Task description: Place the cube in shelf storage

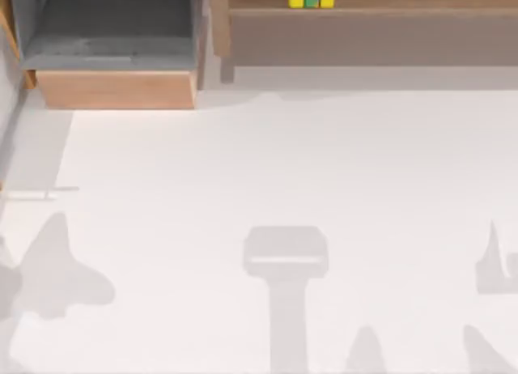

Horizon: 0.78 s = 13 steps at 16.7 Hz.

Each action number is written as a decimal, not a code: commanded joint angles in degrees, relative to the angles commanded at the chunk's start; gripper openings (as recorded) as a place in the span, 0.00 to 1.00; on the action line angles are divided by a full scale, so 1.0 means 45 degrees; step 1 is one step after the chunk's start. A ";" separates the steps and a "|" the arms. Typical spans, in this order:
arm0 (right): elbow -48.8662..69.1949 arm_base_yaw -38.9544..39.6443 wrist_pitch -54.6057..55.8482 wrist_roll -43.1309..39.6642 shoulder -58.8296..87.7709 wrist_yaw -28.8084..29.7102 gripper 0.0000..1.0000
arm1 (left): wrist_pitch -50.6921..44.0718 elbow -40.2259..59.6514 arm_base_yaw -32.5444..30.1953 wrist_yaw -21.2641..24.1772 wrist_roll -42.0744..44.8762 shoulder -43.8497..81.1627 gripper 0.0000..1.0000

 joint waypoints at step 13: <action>0.0000 0.0000 0.0000 0.0000 0.0000 0.0000 1.00 | -0.0638 -0.1102 0.1011 0.2269 0.1799 0.2220 1.00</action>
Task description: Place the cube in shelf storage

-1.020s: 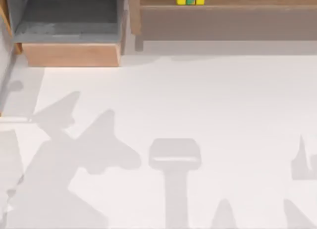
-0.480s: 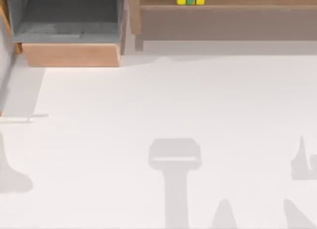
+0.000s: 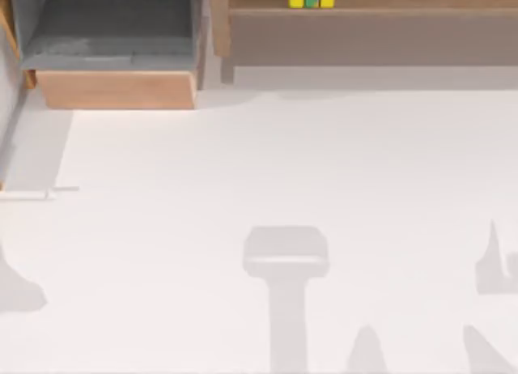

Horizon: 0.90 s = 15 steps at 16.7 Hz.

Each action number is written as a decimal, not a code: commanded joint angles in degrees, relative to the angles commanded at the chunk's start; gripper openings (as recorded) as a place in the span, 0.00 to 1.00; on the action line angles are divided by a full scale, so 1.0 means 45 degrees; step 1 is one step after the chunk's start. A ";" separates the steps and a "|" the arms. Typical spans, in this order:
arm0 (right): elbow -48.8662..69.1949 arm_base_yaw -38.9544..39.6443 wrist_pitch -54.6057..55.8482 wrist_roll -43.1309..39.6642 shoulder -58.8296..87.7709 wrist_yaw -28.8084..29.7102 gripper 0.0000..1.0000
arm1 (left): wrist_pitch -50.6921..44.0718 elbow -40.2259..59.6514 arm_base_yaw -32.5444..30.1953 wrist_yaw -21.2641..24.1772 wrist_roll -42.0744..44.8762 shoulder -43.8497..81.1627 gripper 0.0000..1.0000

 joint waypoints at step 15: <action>0.0000 0.0000 0.0000 0.0000 0.0000 0.0000 1.00 | -0.0589 0.0959 -0.0791 -0.0740 -0.0002 0.0426 0.62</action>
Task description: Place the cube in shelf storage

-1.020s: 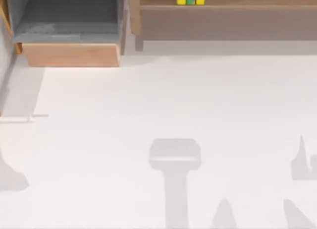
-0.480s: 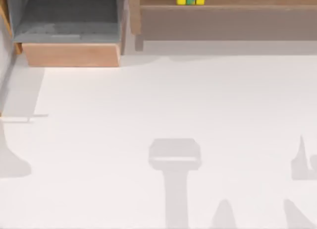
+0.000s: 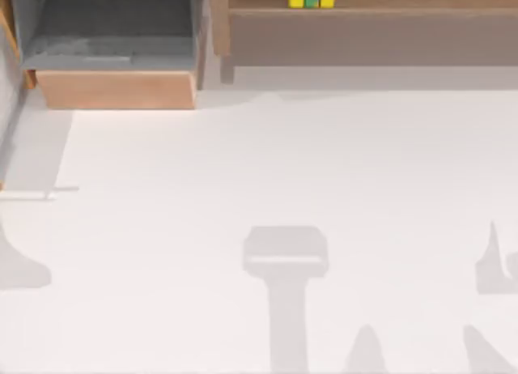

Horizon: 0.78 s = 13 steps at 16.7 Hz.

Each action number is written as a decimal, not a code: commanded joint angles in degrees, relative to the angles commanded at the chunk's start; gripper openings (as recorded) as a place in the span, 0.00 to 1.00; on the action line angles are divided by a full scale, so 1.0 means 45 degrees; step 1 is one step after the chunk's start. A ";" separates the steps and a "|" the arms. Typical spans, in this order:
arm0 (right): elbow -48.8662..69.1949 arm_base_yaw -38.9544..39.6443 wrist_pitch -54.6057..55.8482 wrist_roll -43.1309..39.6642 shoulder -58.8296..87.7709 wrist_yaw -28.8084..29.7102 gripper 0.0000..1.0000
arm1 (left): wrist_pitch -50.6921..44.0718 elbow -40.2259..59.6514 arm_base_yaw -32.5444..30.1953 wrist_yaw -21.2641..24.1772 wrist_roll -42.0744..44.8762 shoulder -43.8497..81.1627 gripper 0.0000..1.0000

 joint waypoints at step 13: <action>0.0000 0.0000 0.0000 0.0000 0.0000 0.0000 1.00 | 0.0000 0.0000 0.0000 0.0000 0.0000 0.0000 0.00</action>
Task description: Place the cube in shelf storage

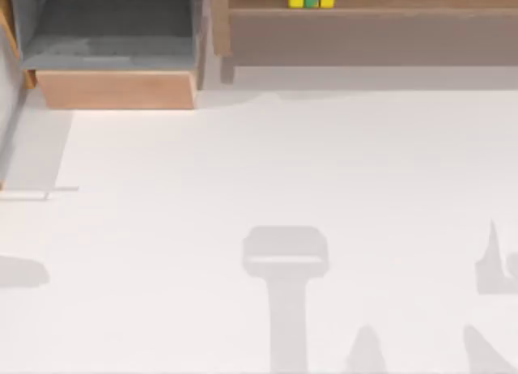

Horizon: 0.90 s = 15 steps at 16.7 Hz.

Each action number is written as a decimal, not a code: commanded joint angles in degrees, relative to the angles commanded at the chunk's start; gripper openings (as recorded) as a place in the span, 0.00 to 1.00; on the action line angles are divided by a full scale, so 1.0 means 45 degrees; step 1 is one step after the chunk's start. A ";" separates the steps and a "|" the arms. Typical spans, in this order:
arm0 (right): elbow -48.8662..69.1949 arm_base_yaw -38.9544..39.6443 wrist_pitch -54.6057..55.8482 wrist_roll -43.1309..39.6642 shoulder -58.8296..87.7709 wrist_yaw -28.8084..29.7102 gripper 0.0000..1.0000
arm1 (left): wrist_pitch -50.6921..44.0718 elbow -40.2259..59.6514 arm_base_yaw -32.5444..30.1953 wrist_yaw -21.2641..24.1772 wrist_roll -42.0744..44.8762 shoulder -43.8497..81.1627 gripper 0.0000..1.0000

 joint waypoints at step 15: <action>0.0000 0.0000 0.0000 0.0000 0.0000 0.0000 1.00 | -0.1689 0.2776 -0.1518 -0.1532 -0.0111 0.1287 0.00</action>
